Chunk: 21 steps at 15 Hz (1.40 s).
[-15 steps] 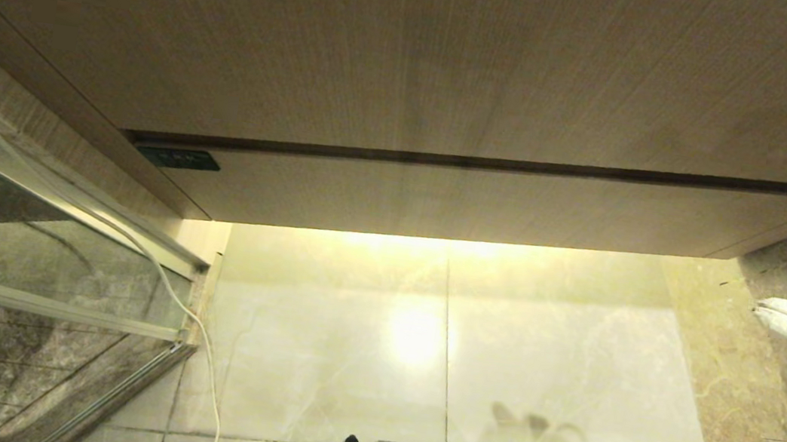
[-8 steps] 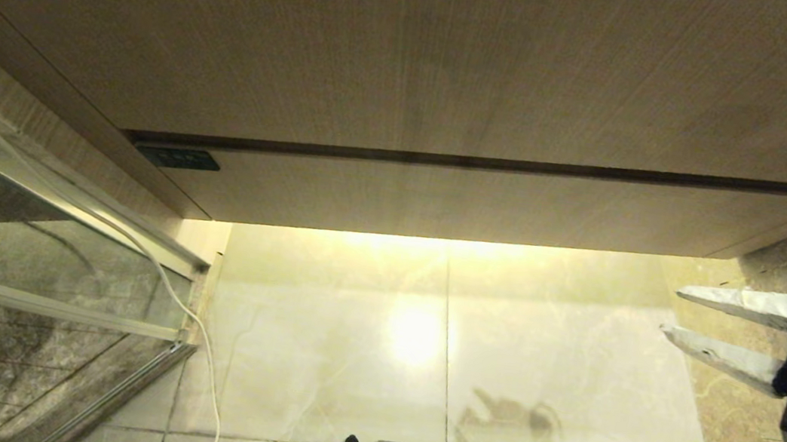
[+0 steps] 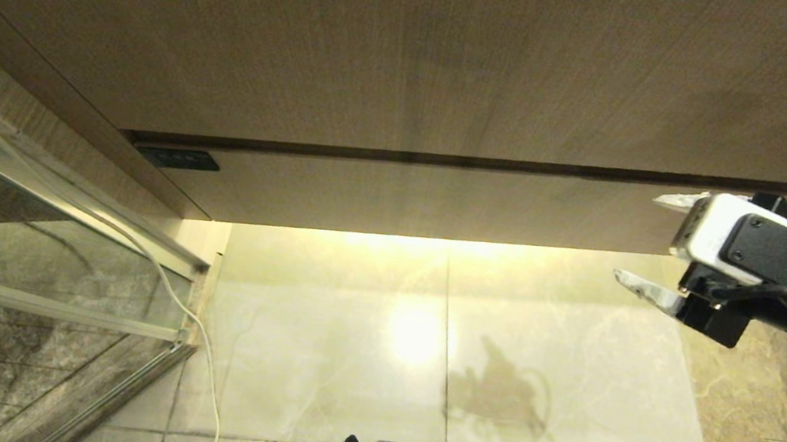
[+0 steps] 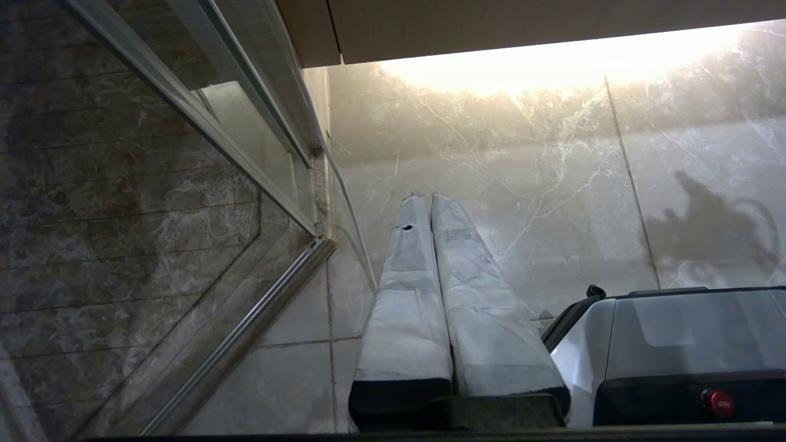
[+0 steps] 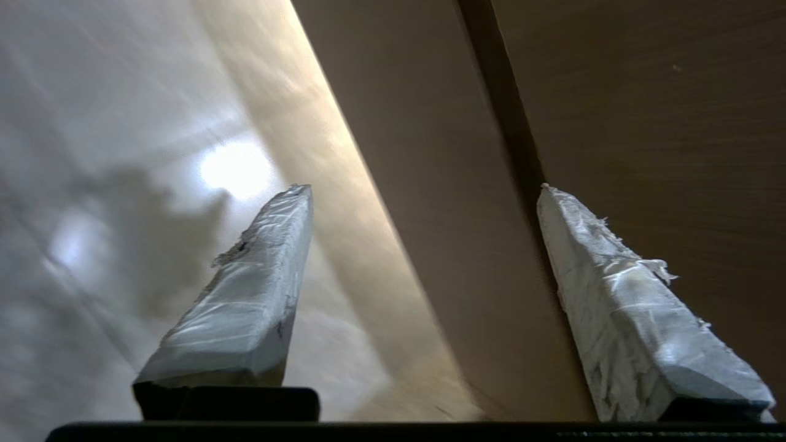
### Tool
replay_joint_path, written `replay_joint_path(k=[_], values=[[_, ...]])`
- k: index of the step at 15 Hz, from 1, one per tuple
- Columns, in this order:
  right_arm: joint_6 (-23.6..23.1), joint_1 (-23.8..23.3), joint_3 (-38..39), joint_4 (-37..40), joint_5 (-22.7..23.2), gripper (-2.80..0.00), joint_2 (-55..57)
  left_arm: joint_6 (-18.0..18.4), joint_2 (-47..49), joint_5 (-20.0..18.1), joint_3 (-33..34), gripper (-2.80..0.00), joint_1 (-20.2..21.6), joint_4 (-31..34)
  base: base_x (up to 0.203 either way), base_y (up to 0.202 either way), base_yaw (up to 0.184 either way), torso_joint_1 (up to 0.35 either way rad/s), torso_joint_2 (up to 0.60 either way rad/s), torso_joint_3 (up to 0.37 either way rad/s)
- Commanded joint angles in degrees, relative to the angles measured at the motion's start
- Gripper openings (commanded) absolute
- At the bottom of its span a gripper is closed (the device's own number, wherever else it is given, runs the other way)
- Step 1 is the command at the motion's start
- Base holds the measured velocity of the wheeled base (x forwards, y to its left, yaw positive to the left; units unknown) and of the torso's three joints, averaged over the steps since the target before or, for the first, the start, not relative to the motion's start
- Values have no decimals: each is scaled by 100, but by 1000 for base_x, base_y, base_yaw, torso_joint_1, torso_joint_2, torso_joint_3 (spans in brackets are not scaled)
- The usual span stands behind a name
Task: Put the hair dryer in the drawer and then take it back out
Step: Pull open the drawer
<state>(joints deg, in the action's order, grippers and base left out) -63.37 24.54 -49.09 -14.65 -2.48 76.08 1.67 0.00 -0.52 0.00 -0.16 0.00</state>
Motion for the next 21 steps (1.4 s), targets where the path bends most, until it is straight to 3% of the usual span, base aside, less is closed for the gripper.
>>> replay_joint_path(k=[1, 6, 11, 14, 15, 21], values=[[-600, -39, 79, -115, -229, 0, 497, -7, 0, -1, 9, -280, 7, 0, 0, 0, 0, 0, 0, 0], [-816, -44, -49, -218, -65, 0, 1043, 0, 0, -1, 0, -280, -2, 0, 0, 0, 0, 0, 0, 0], [-862, -204, -286, -1331, 320, 0, 1779, 0, 0, -1, 9, -280, -2, 0, 0, 0, 0, 0, 0, 0], [-1266, -614, -501, -1678, 1345, 0, 2145, -4, 0, -1, 9, -280, 6, 0, 0, 0, 0, 0, 0, 0], [-1355, -690, -587, -1677, 1475, 0, 2223, 0, 0, -1, 9, -280, -2, 0, 0, 0, 0, 0, 0, 0], [-1345, -860, -1293, -1655, 1575, 0, 2889, 0, 0, -1, 1, -280, -2, 0, 0, 0, 0, 0, 0, 0]])
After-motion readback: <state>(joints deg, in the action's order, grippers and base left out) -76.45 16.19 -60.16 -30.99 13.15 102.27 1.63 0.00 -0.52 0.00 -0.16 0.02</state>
